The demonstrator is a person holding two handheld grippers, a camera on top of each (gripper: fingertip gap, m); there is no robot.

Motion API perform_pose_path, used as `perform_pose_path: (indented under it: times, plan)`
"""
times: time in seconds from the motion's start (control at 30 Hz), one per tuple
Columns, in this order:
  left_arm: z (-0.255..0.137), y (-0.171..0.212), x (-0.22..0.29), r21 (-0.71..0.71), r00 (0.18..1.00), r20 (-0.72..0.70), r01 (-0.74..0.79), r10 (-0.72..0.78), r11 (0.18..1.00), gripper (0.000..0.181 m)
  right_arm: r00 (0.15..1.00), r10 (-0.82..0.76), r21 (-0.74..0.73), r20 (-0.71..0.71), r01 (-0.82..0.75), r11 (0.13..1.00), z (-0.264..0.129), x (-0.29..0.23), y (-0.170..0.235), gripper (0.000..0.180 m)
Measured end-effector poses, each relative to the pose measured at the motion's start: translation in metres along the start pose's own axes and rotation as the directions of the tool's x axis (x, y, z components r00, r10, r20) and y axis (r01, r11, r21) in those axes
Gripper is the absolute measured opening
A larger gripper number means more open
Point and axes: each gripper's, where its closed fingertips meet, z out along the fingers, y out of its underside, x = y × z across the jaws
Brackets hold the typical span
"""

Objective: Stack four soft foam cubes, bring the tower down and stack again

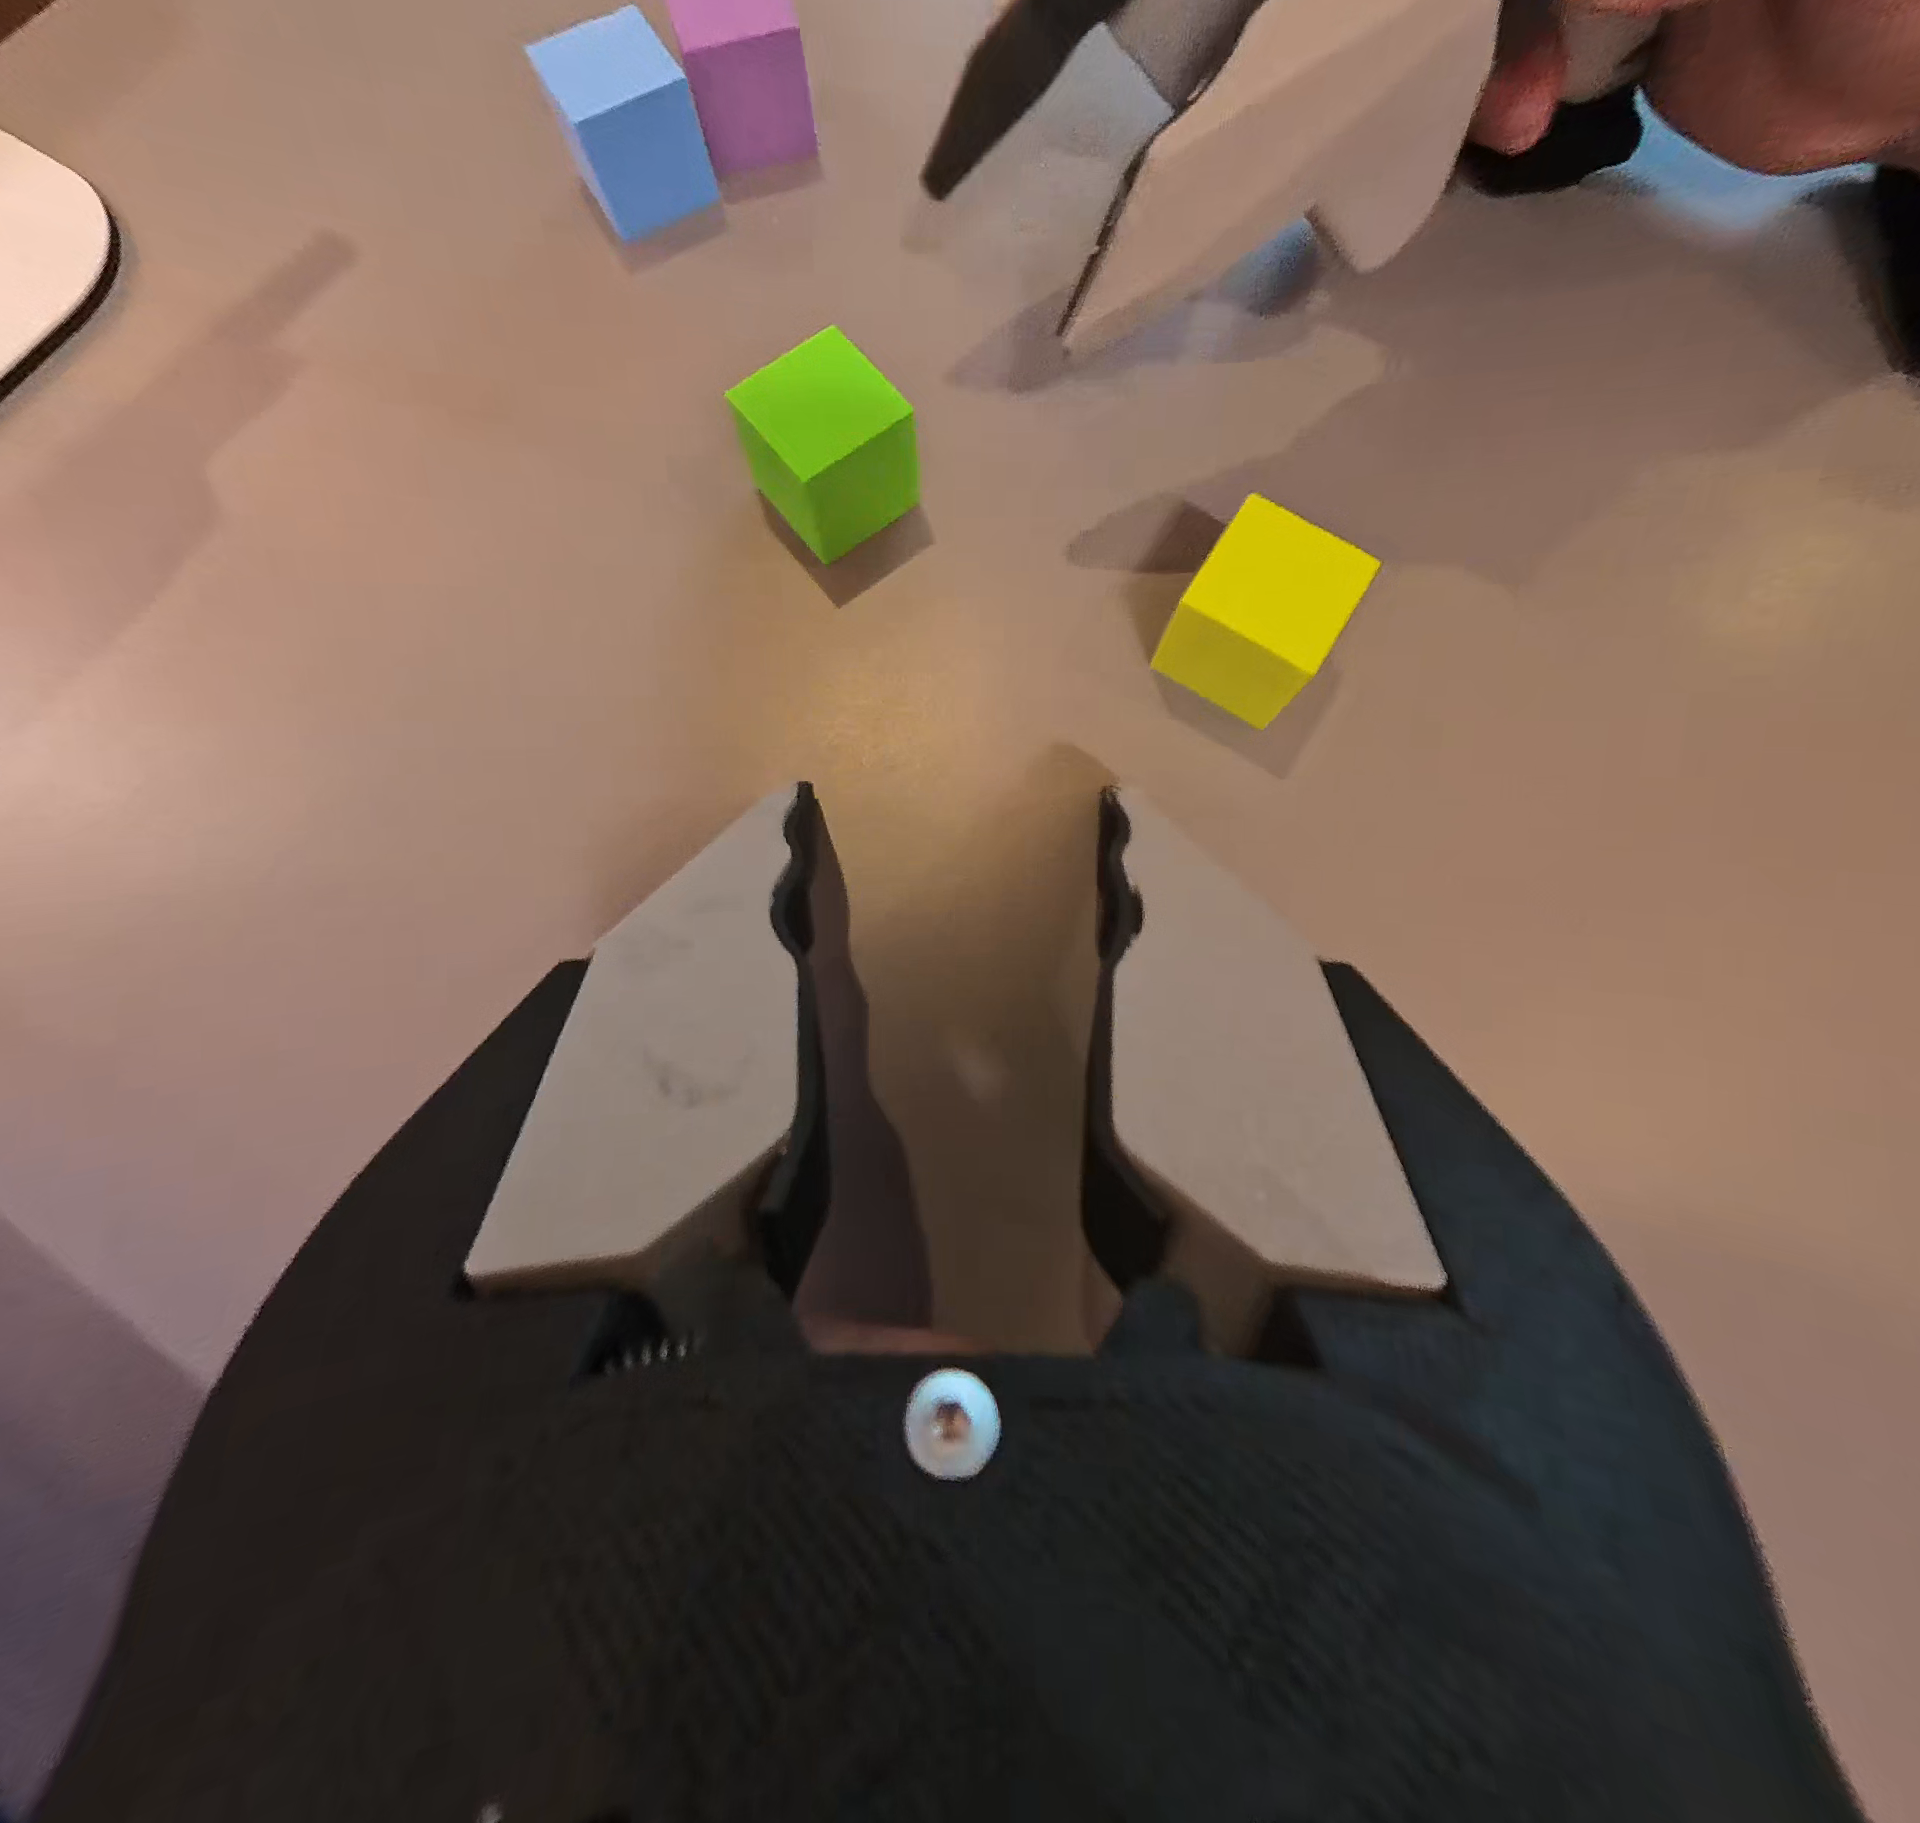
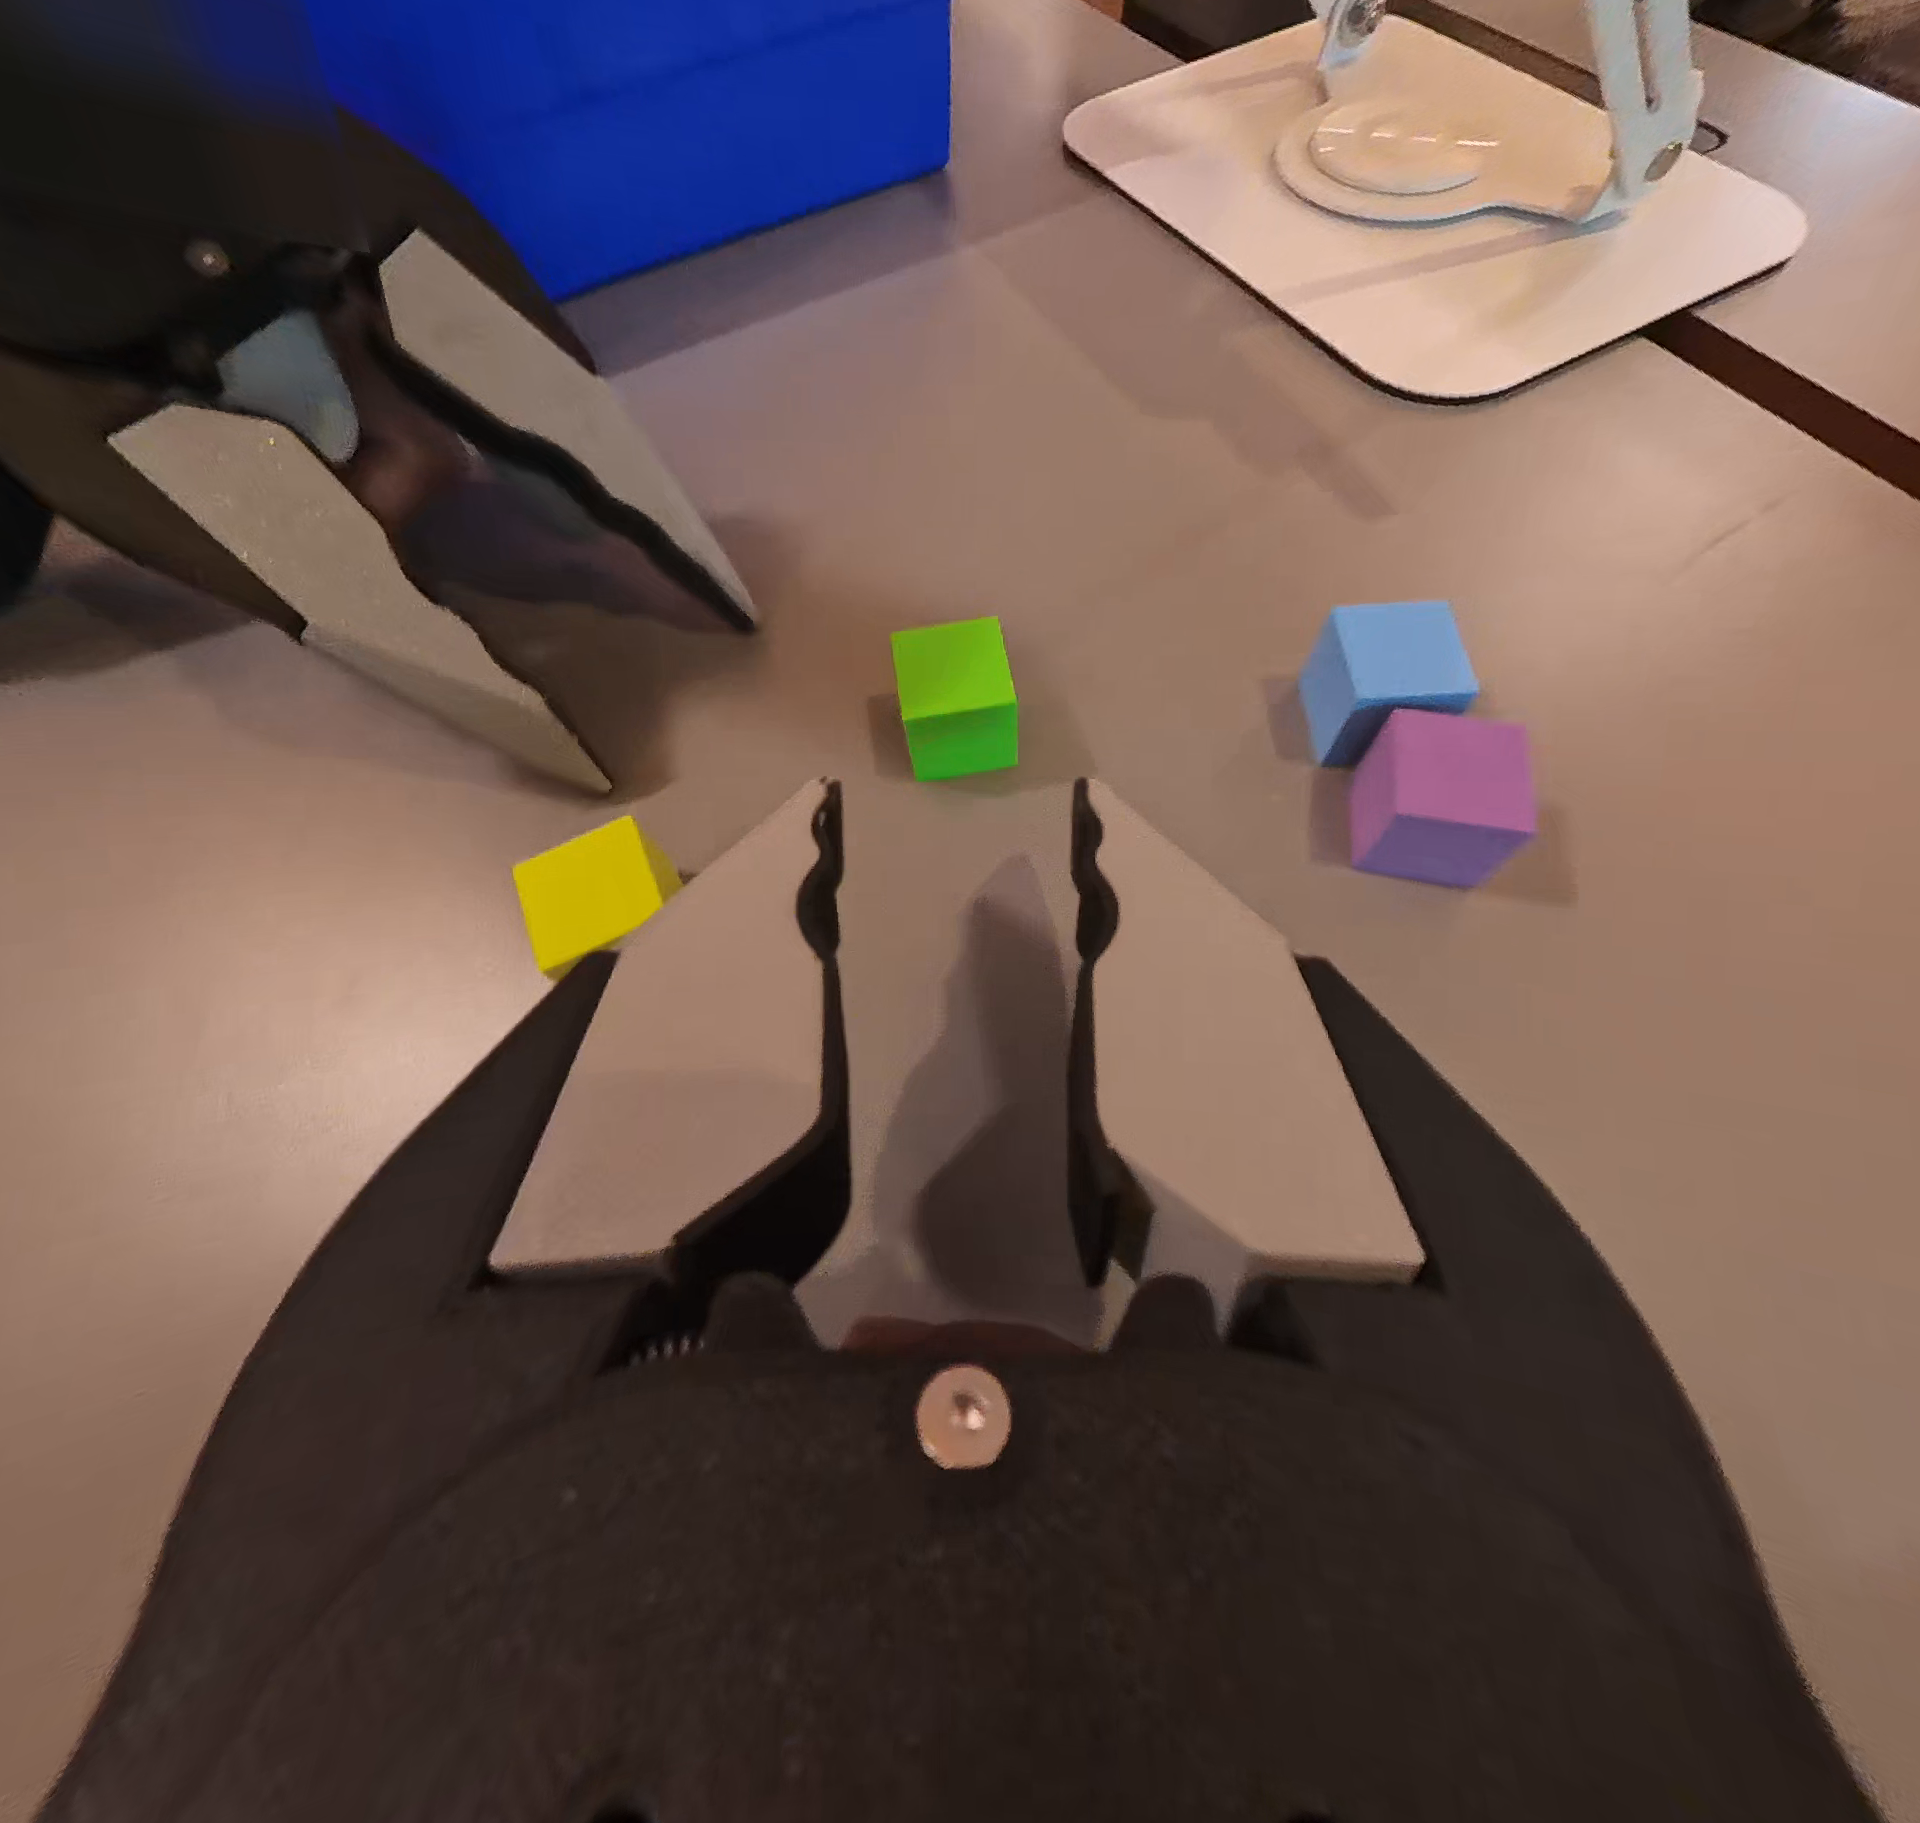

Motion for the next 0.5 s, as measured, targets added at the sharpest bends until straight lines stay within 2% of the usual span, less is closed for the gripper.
perform_pose_path:
  times: [0.43, 0.47, 0.5]
  plan:
    - [0.001, -0.001, 0.001, 0.001, 1.0, 0.006, 0.004, -0.004, 1.0, 0.052, 0.997, -0.076, -0.097, 0.032, 0.079, 0.992, 0.036, 0.001, -0.004, 0.045]
    - [0.001, -0.001, 0.001, 0.001, 1.0, 0.006, 0.004, -0.004, 1.0, 0.052, 0.996, -0.076, -0.112, 0.038, 0.08, 0.99, 0.039, 0.001, -0.003, 0.043]
    - [0.001, -0.001, 0.001, 0.001, 1.0, 0.006, 0.004, -0.004, 1.0, 0.052, 0.996, -0.078, -0.129, 0.045, 0.083, 0.988, 0.041, 0.0, -0.001, 0.032]
